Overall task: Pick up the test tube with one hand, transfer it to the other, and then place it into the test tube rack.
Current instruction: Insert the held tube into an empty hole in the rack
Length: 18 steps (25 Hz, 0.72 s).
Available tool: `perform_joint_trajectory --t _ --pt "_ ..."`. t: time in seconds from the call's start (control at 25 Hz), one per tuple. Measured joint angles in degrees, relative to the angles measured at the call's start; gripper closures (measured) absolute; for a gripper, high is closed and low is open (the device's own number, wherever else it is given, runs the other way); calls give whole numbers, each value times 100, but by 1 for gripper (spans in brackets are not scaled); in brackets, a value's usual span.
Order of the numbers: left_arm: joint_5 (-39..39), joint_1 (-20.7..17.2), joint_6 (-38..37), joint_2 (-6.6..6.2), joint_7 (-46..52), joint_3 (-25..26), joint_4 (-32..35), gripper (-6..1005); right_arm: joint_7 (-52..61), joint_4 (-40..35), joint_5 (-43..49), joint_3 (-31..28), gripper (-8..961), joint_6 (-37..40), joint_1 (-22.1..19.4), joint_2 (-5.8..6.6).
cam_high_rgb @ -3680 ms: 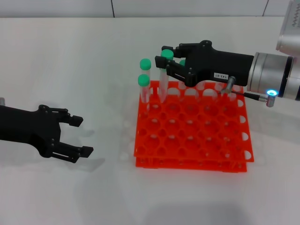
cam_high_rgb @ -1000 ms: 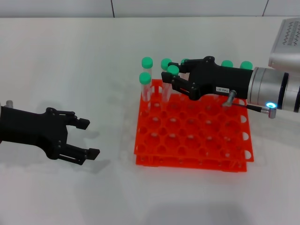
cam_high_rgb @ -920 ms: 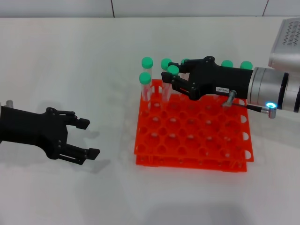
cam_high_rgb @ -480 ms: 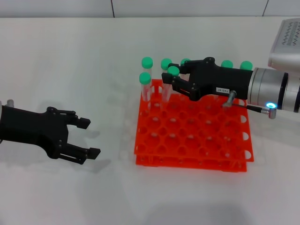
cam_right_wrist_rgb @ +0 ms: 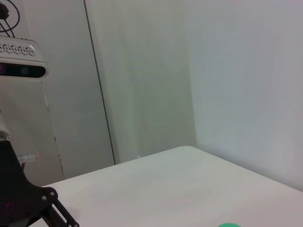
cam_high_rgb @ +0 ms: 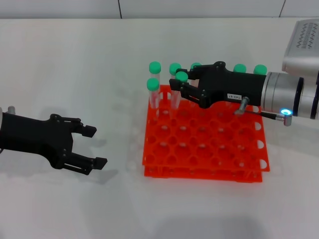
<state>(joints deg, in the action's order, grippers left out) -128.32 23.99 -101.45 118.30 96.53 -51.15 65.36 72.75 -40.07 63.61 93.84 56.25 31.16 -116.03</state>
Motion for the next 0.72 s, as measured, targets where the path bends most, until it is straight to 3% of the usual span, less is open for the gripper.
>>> perform_joint_trajectory --t 0.72 --pt "-4 0 11 0 -2 0 -37 111 90 0 11 64 687 -9 84 11"
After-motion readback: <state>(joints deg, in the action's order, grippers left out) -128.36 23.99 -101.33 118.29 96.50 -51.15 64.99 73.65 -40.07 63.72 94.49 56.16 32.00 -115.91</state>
